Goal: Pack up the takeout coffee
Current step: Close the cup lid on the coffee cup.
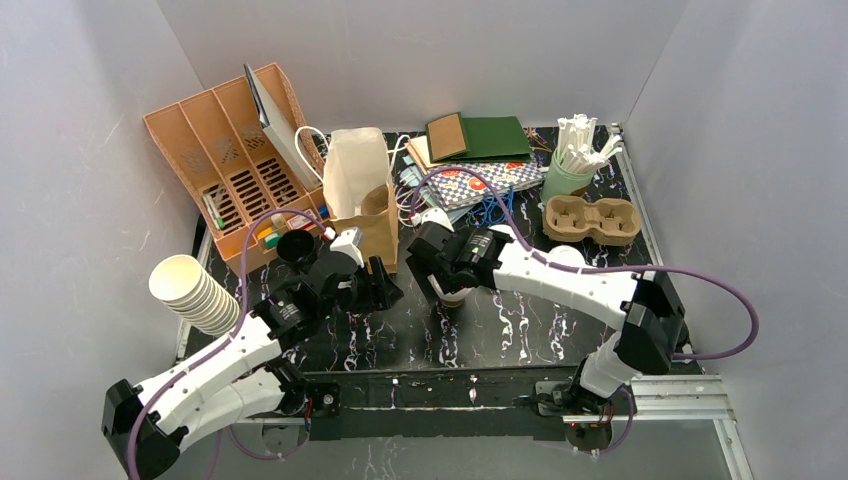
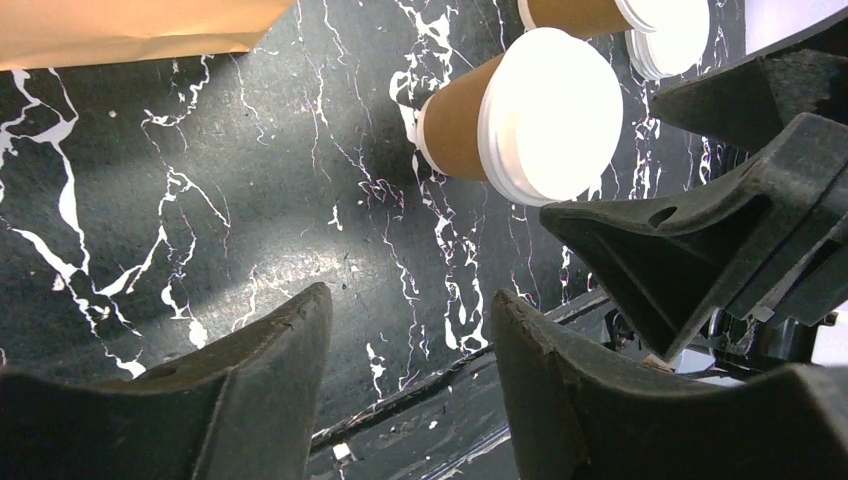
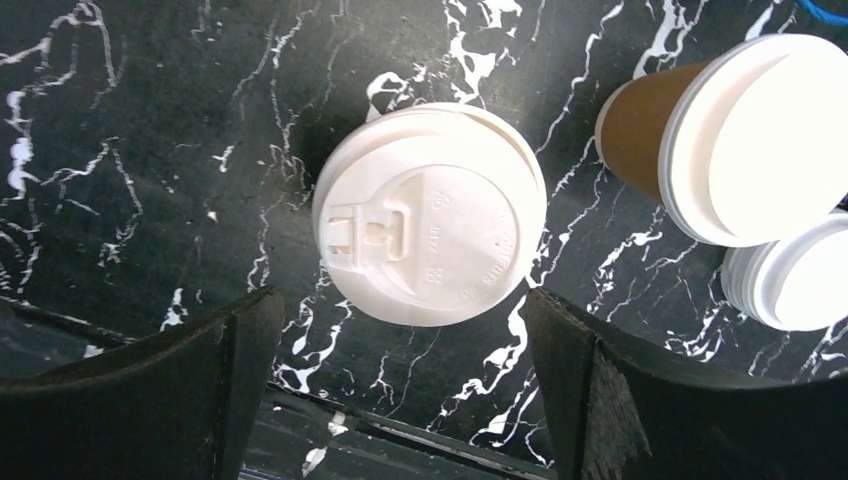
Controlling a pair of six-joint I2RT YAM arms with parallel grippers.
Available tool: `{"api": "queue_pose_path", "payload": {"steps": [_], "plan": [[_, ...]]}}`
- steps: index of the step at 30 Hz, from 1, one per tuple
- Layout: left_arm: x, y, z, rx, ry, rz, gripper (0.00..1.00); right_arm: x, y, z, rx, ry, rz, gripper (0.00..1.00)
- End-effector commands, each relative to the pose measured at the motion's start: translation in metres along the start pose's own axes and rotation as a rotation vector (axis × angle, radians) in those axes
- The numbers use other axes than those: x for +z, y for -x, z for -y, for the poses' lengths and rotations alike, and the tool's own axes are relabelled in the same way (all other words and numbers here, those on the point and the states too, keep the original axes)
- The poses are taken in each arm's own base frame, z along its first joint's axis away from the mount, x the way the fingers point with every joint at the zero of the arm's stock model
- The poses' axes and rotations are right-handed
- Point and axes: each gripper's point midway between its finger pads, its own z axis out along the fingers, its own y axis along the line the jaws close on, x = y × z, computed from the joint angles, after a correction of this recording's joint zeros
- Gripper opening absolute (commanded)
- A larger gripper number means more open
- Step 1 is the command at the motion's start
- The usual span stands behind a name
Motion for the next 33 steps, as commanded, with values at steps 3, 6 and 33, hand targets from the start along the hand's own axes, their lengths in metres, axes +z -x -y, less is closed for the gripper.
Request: {"api": "queue_pose_path", "payload": {"steps": [3, 6, 33], "plan": [[0.007, 0.001, 0.004, -0.028, -0.031, 0.014, 0.55, -0.002, 0.009, 0.008, 0.024, -0.084, 0.007, 0.98], [0.010, -0.001, 0.002, -0.031, -0.029, 0.011, 0.55, 0.001, 0.007, 0.006, 0.021, -0.088, -0.005, 0.98], [0.014, -0.003, -0.002, -0.002, -0.013, -0.007, 0.54, 0.018, 0.007, 0.000, 0.014, -0.110, -0.028, 0.98]]}}
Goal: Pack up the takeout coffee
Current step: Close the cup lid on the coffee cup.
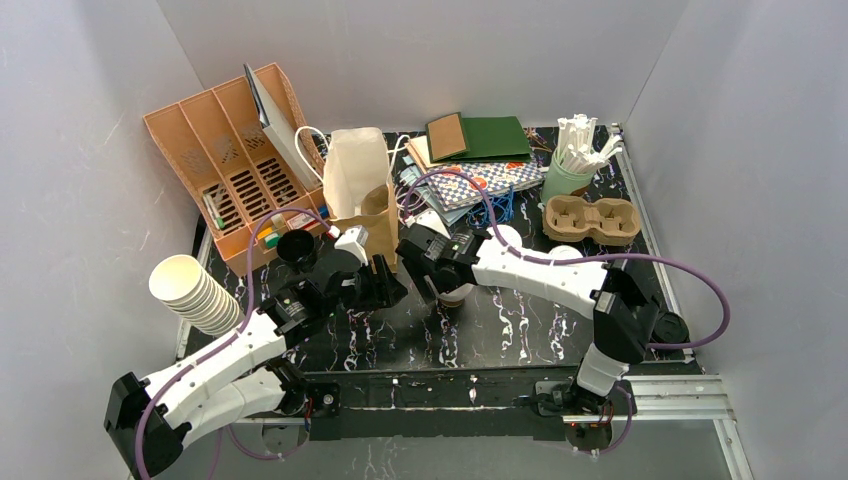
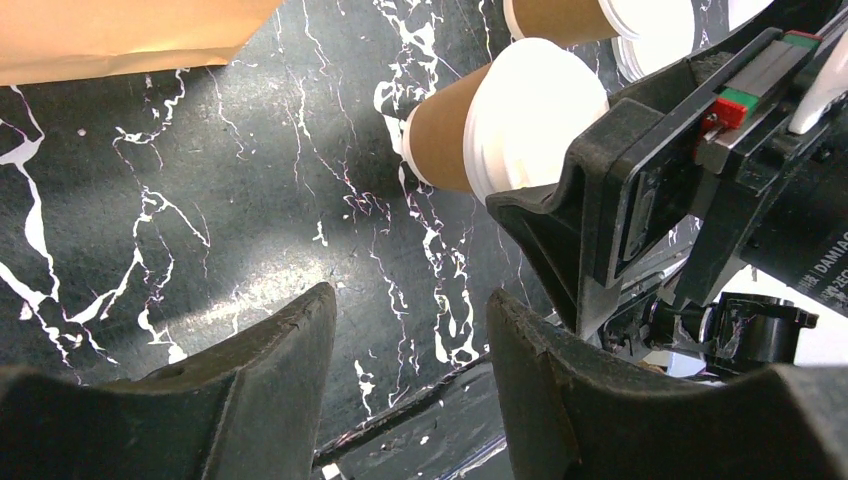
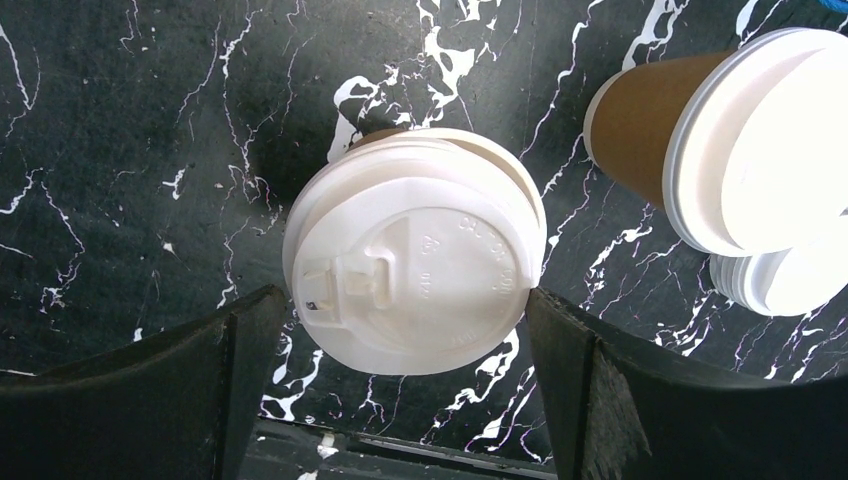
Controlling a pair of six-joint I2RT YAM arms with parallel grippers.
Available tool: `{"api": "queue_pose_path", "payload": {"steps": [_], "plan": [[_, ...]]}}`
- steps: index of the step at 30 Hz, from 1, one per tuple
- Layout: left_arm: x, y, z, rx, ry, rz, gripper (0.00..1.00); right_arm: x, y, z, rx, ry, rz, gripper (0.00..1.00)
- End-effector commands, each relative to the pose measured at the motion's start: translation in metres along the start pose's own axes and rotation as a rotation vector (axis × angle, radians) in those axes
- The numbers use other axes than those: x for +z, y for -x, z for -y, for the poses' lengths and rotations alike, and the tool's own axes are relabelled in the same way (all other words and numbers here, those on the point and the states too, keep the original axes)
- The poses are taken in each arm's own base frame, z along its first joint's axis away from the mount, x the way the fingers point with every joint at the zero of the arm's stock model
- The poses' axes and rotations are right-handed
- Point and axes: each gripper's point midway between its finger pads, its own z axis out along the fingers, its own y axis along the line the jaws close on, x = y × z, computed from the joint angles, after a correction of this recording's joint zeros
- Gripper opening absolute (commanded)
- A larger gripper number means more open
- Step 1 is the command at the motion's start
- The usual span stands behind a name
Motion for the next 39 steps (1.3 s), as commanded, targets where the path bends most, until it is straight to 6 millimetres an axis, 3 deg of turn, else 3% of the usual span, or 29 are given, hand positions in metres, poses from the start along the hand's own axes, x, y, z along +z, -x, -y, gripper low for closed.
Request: {"api": "queue_pose_path", "payload": {"steps": [1, 9, 17, 21, 30, 39], "plan": [[0.0007, -0.0012, -0.0051, 0.008, 0.013, -0.006, 0.54, -0.0075, 0.0145, -0.0011, 0.035, -0.010, 0.040, 0.98], [0.0009, -0.0009, -0.0044, 0.014, 0.012, -0.011, 0.54, -0.0080, 0.0175, 0.0011, 0.045, -0.026, 0.046, 0.98], [0.0010, -0.0024, -0.0058, 0.016, 0.015, -0.016, 0.55, -0.0101, 0.0193, 0.0060, 0.067, -0.017, 0.052, 0.90], [0.0012, -0.0028, -0.0058, 0.016, 0.013, -0.019, 0.55, -0.0080, 0.0179, 0.0038, 0.067, -0.001, 0.038, 0.98], [0.0018, -0.0042, -0.0056, 0.016, 0.012, -0.027, 0.55, -0.0036, 0.0145, 0.0016, 0.059, -0.001, 0.017, 0.98], [0.0027, -0.0041, -0.0059, 0.021, 0.013, -0.029, 0.55, -0.0095, 0.0204, 0.0042, 0.069, 0.001, 0.037, 0.83]]}}
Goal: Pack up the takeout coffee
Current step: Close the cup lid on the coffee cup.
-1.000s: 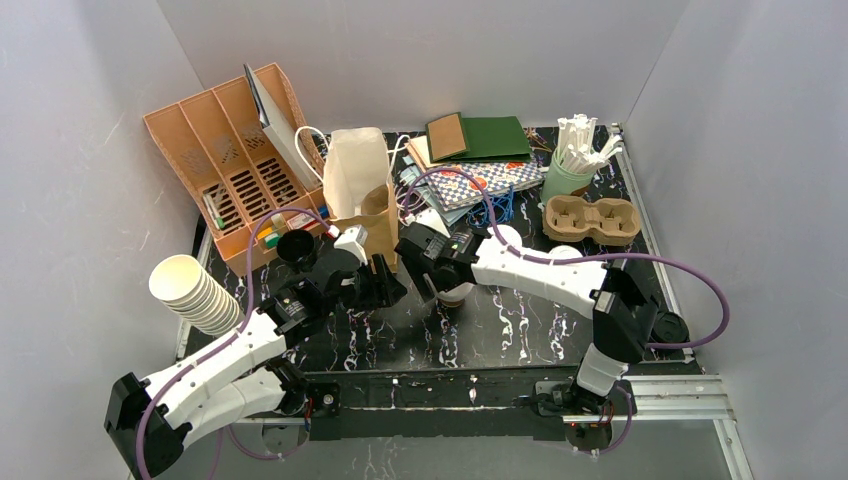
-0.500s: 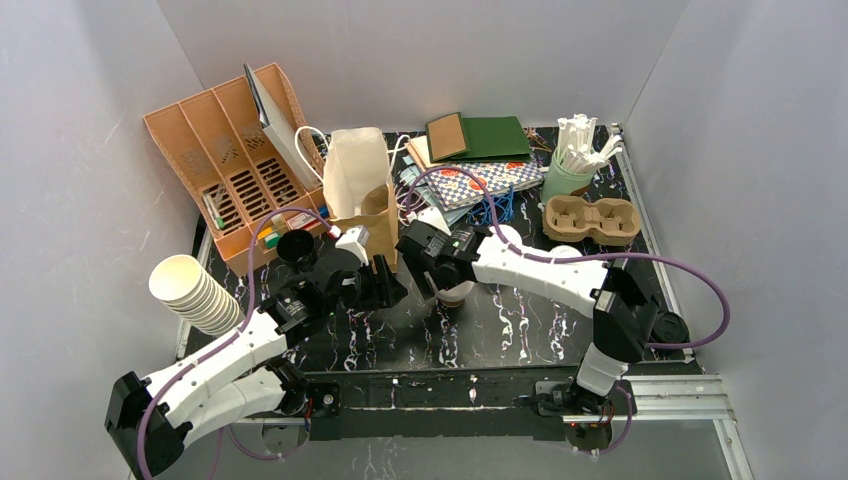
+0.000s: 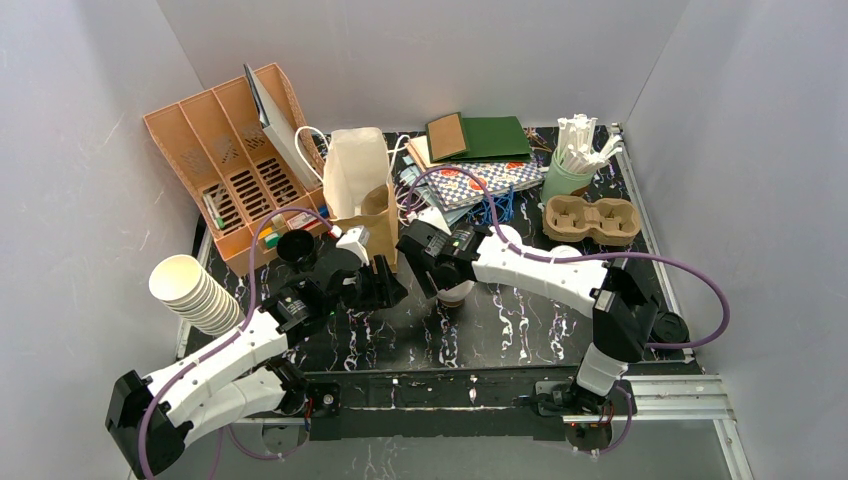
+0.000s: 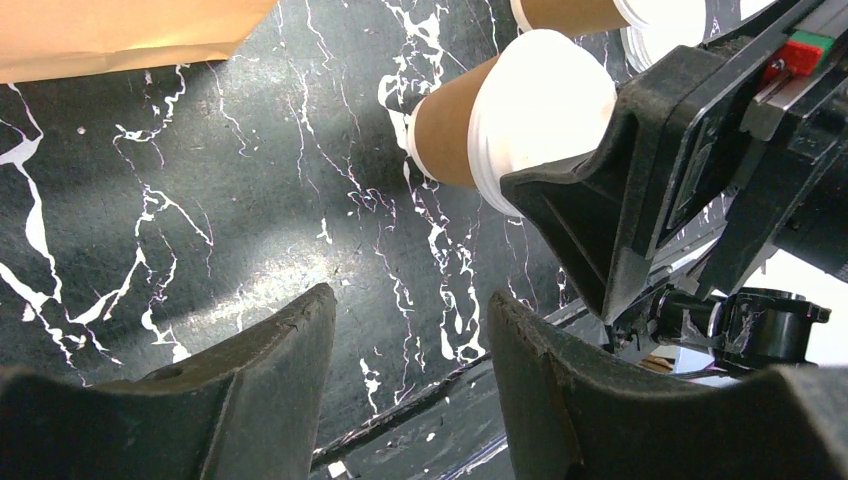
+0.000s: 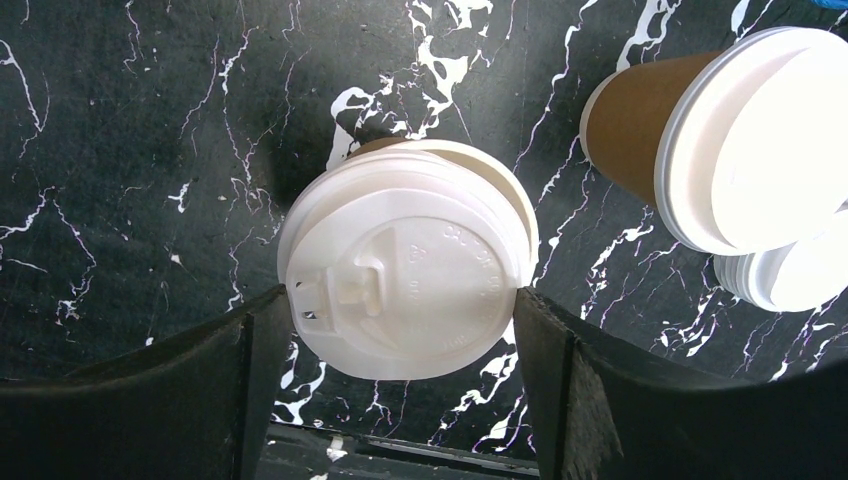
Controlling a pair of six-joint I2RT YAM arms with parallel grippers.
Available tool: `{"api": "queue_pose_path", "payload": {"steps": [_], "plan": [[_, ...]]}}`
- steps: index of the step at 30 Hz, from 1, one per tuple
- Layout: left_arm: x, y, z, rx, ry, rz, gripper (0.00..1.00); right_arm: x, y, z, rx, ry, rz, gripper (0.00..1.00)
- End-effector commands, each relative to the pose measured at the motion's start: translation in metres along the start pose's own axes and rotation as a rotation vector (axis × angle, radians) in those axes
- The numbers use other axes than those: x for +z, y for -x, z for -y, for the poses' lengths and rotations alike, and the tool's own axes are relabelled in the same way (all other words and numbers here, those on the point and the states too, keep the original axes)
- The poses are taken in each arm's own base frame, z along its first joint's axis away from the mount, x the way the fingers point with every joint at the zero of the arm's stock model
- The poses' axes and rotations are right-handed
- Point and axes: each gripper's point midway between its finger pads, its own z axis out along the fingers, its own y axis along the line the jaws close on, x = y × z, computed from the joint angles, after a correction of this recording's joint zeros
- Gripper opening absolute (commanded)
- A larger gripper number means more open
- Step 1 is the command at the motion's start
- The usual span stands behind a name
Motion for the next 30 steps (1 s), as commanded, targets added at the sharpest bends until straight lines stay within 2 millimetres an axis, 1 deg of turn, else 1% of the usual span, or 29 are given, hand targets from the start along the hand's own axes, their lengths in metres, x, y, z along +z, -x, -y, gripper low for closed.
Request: {"api": "queue_pose_path", "payload": {"steps": [1, 6, 13, 23, 30], "plan": [[0.000, -0.001, -0.004, 0.012, 0.011, -0.009, 0.55, -0.012, 0.017, 0.002, 0.037, 0.013, 0.044, 0.83], [0.000, -0.001, -0.004, 0.014, 0.012, -0.011, 0.55, -0.021, 0.025, 0.006, 0.072, 0.061, 0.070, 0.82], [0.001, -0.001, -0.002, 0.015, 0.007, -0.012, 0.55, -0.025, 0.030, 0.015, 0.114, 0.111, 0.075, 0.82], [0.002, -0.003, -0.002, 0.014, 0.003, -0.023, 0.55, -0.019, 0.028, 0.013, 0.150, 0.232, 0.041, 0.81], [0.003, -0.005, -0.002, 0.015, -0.001, -0.033, 0.56, -0.011, 0.020, 0.017, 0.135, 0.200, 0.005, 0.81]]}}
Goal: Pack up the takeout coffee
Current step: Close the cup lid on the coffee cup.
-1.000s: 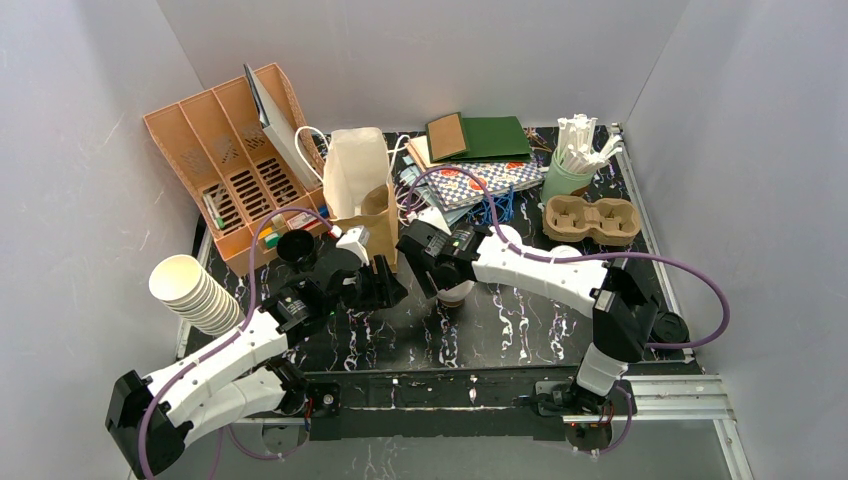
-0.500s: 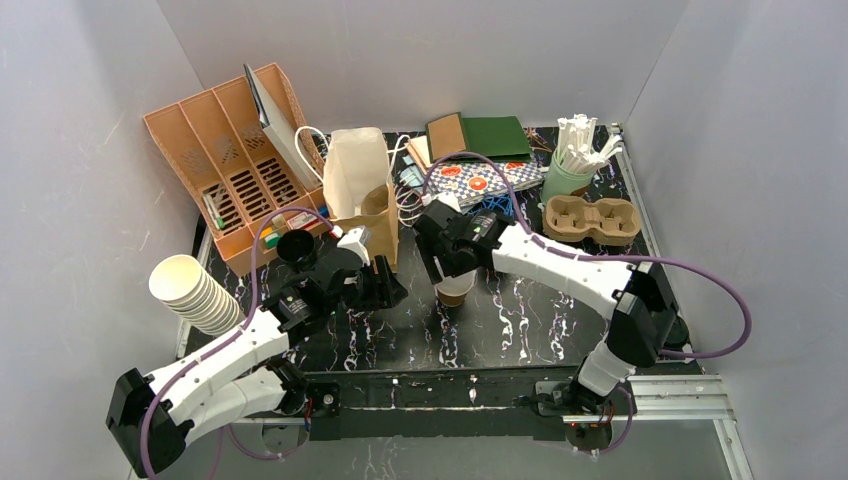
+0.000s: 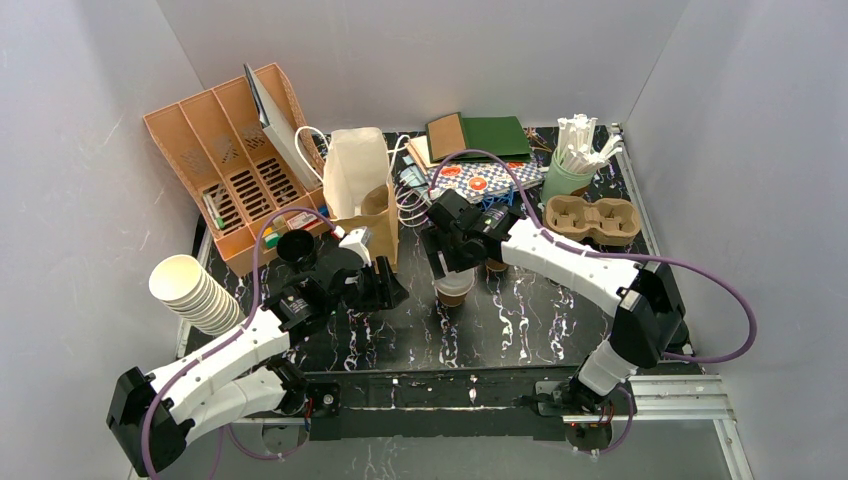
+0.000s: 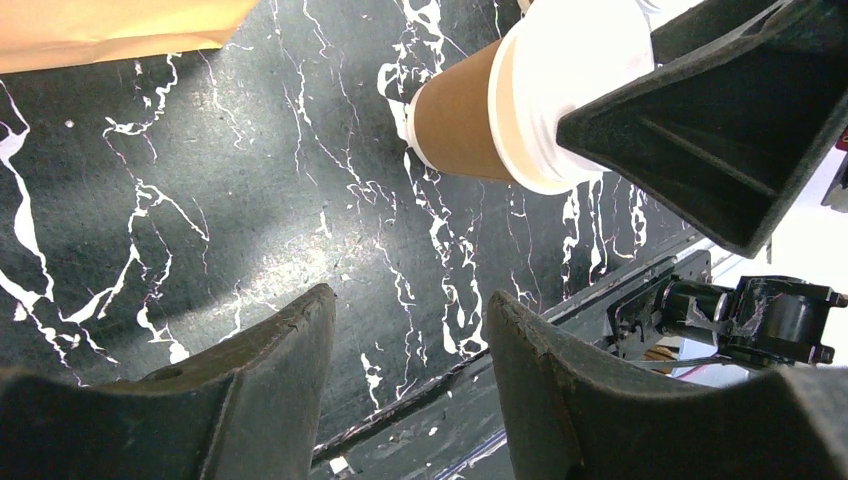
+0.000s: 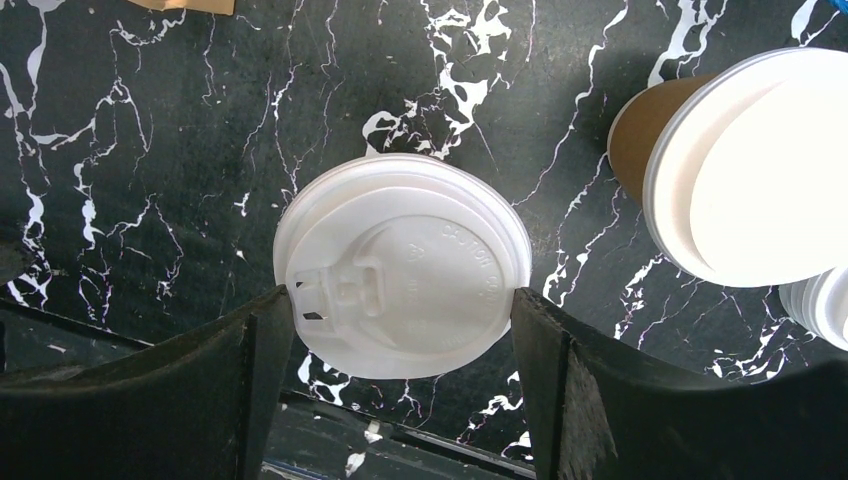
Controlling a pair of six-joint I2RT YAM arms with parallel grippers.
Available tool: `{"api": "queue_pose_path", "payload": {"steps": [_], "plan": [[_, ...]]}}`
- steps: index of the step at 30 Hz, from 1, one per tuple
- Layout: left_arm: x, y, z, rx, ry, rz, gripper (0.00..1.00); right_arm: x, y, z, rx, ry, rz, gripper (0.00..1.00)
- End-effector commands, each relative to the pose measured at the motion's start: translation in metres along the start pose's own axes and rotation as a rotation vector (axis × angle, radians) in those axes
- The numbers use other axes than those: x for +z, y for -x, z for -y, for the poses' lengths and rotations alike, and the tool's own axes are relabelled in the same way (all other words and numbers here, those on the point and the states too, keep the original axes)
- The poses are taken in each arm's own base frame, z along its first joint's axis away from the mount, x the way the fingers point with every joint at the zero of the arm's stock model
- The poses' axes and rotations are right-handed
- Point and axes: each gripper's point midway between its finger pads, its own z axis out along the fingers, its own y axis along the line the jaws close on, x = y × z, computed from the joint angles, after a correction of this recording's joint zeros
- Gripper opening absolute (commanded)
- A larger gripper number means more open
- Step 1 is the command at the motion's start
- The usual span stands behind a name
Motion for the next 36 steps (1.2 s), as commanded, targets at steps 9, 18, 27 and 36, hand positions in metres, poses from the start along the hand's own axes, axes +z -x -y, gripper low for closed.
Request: {"api": "queue_pose_path", "payload": {"steps": [9, 18, 27, 36], "plan": [[0.002, -0.002, -0.001, 0.006, -0.003, -0.010, 0.56, 0.004, -0.008, 0.005, -0.038, -0.014, -0.025, 0.82], [0.004, -0.005, -0.003, 0.006, -0.004, -0.017, 0.56, 0.011, -0.012, 0.004, -0.044, -0.012, -0.042, 0.83], [0.006, -0.006, -0.004, 0.004, -0.001, -0.022, 0.56, 0.016, -0.018, 0.005, -0.054, -0.020, -0.067, 0.83], [0.007, -0.006, -0.004, 0.004, 0.000, -0.023, 0.56, 0.016, -0.018, 0.006, -0.052, -0.028, -0.069, 0.83]]}}
